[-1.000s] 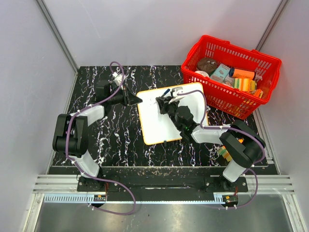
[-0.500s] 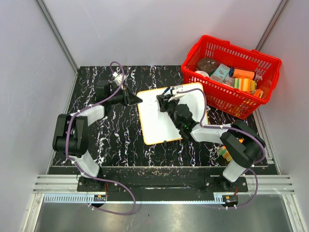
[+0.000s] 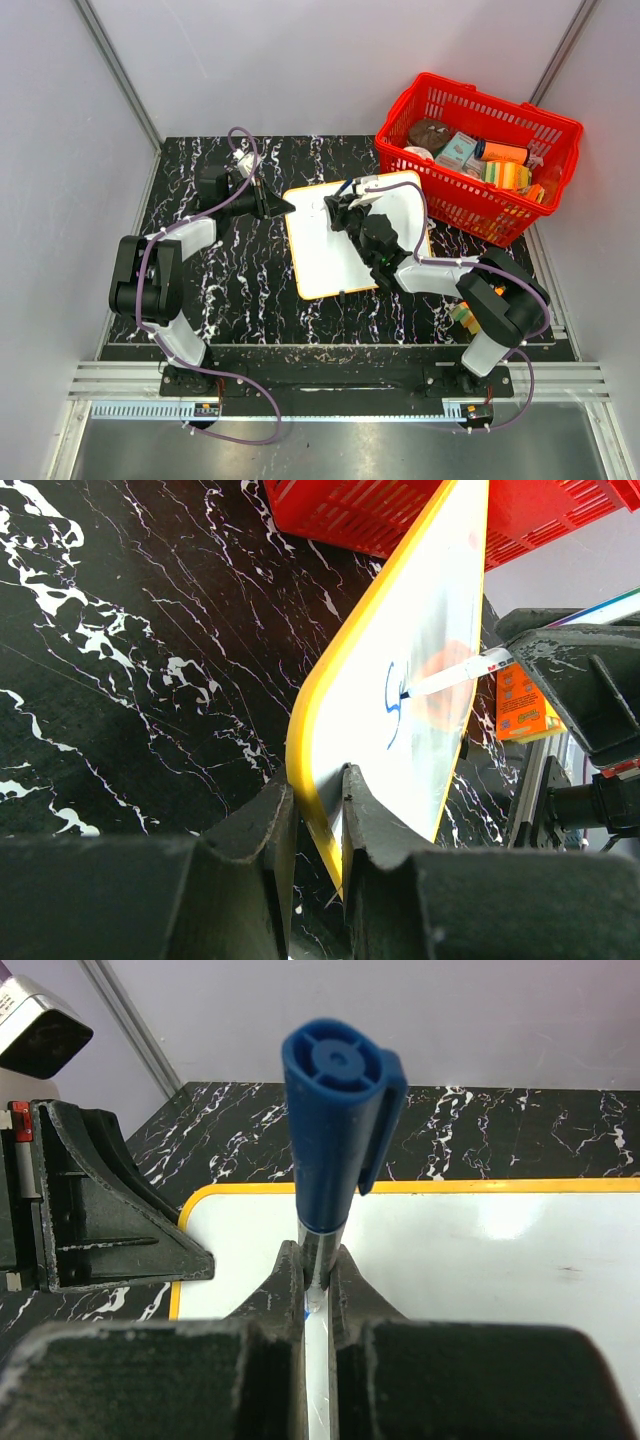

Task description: Write a sentence on the whiteboard

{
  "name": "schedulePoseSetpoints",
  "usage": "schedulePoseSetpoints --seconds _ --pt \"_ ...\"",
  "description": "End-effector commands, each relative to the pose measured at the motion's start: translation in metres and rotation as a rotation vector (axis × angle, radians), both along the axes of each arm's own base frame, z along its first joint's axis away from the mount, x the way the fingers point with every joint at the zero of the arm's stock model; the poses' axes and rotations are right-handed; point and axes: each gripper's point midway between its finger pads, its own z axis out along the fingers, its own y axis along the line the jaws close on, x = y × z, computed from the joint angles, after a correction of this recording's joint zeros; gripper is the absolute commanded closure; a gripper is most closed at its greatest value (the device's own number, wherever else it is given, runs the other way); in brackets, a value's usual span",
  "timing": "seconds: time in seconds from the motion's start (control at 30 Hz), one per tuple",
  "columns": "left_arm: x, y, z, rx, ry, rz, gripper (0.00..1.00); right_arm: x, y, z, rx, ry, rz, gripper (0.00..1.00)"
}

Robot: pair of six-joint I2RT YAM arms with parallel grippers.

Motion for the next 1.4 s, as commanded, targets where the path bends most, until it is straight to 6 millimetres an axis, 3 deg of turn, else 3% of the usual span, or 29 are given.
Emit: schedulePoseSetpoints --seconds 0.0,0.77,1.07,1.37 --pt "-0.006 -0.01 -0.042 0.147 -0.028 -0.026 1.0 0.004 -0.02 -0.005 -0.026 0.016 -0.083 1.0" --pt "-0.006 -0.01 -0.044 0.154 -0.024 -0.026 1.0 -0.004 -0.024 -0.02 -0.023 0.05 -0.066 1.0" --pt "-0.006 -0.011 -0.045 0.16 -0.025 -0.027 1.0 0.009 -0.02 -0.005 -0.023 0.027 -0.087 1.0" --pt "-0.006 -0.012 -0.044 0.163 -0.027 -0.03 1.0 0.018 -0.029 0.005 -0.019 0.018 -0.107 1.0"
